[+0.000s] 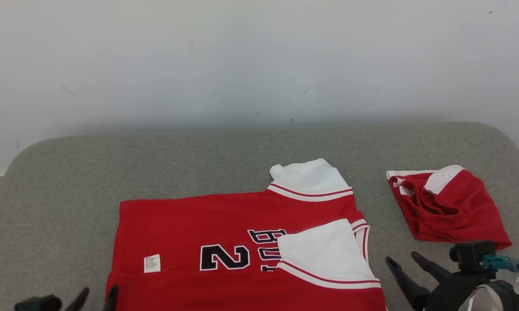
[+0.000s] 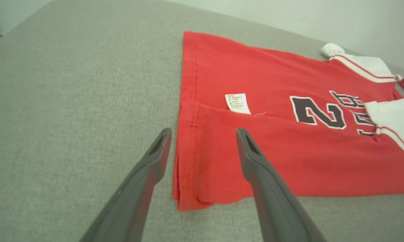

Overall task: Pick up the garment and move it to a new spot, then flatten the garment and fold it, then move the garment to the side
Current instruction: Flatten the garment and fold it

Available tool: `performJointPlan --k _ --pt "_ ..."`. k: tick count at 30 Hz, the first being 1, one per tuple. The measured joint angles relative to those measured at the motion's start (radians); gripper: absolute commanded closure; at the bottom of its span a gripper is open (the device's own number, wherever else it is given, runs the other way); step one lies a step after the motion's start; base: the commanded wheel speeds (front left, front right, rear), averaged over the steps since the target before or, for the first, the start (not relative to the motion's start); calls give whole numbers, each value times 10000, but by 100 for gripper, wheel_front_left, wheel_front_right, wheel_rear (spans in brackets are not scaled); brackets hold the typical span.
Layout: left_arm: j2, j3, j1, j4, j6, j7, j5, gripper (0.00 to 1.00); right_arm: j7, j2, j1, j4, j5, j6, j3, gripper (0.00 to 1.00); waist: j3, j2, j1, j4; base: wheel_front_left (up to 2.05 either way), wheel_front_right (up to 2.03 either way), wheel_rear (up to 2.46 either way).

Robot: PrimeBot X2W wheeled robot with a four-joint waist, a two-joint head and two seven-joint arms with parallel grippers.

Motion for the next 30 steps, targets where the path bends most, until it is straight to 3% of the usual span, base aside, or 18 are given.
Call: performJointPlan --k 7,14,22,30 --pt "159 230 -134 -1369 458 -598 368 0 -92 144 -466 -228 -186 -320 -54 0 114 0 0 44 0 0 0" --pt "151 138 -1196 -1394 518 -268 420 0 263 198 -1773 428 -449 -418 94 0 371 0 0 137 0 0 0" --pt "265 -33 -3287 -591 153 401 441 0 1156 403 -4535 1854 -993 -437 468 0 1150 0 1 318 0 0 0" --pt "-255 -174 -5216 755 -161 909 280 0 1799 809 -6973 3547 -1384 -393 779 0 2334 1 2 620 0 0 0"
